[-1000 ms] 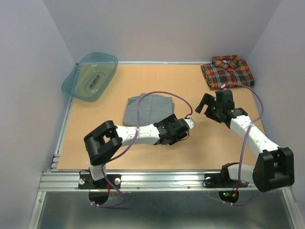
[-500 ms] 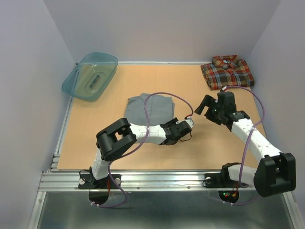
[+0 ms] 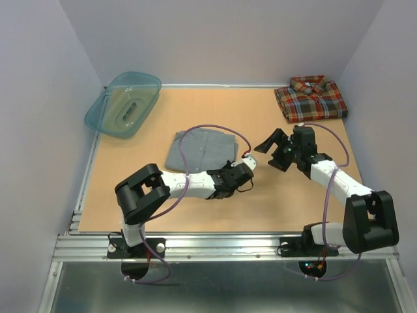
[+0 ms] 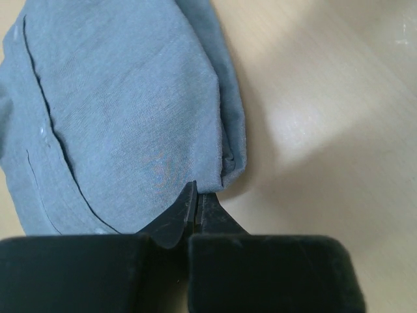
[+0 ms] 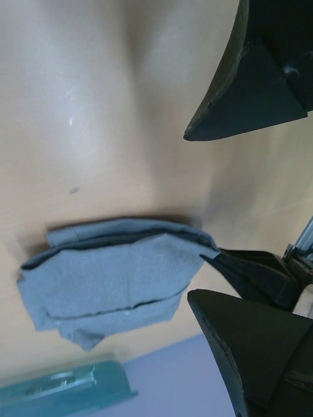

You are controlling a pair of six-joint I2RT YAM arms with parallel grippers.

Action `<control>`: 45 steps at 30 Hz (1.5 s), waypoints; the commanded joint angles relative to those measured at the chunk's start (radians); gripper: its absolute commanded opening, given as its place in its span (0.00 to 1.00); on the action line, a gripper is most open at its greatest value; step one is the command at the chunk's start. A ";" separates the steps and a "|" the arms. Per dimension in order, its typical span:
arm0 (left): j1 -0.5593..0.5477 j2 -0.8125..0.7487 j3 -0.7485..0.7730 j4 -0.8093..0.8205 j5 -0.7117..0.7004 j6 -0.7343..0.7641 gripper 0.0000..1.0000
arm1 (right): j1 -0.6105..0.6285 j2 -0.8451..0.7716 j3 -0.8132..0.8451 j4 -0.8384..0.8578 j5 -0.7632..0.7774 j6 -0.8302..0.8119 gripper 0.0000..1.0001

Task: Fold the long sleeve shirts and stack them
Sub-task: Fold the shirt

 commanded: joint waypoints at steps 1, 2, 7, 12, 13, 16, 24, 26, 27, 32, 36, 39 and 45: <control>0.007 -0.092 -0.040 0.041 0.003 -0.093 0.00 | -0.007 0.050 -0.050 0.267 -0.132 0.148 1.00; 0.007 -0.102 -0.047 0.044 0.008 -0.101 0.00 | -0.008 0.065 -0.058 0.300 -0.146 0.171 1.00; 0.007 -0.131 -0.060 0.049 0.031 -0.142 0.00 | 0.004 0.185 -0.121 0.566 -0.210 0.299 1.00; 0.007 -0.146 -0.064 0.051 0.034 -0.168 0.00 | 0.047 0.309 -0.104 0.655 -0.209 0.323 1.00; 0.007 -0.149 -0.065 0.051 0.035 -0.176 0.00 | 0.067 0.344 -0.097 0.661 -0.201 0.325 1.00; 0.007 -0.158 -0.065 0.052 0.047 -0.188 0.00 | 0.110 0.406 -0.086 0.693 -0.177 0.334 1.00; 0.007 -0.154 -0.036 0.037 0.077 -0.211 0.00 | 0.231 0.594 0.031 0.756 -0.168 0.337 1.00; 0.005 -0.157 -0.030 0.032 0.093 -0.214 0.00 | 0.251 0.624 0.045 0.755 -0.163 0.333 1.00; 0.005 -0.158 -0.024 0.029 0.103 -0.217 0.00 | 0.259 0.653 0.078 0.753 -0.163 0.323 1.00; -0.004 -0.169 -0.019 0.028 0.132 -0.234 0.03 | 0.289 0.706 0.146 0.724 -0.163 0.293 0.96; -0.004 -0.177 -0.011 0.027 0.143 -0.237 0.16 | 0.296 0.728 0.177 0.712 -0.175 0.245 0.77; -0.004 -0.177 -0.011 0.027 0.111 -0.247 0.25 | 0.296 0.731 0.180 0.712 -0.198 0.211 0.61; -0.001 -0.215 -0.010 0.029 0.075 -0.250 0.69 | 0.294 0.711 0.175 0.697 -0.230 0.104 0.01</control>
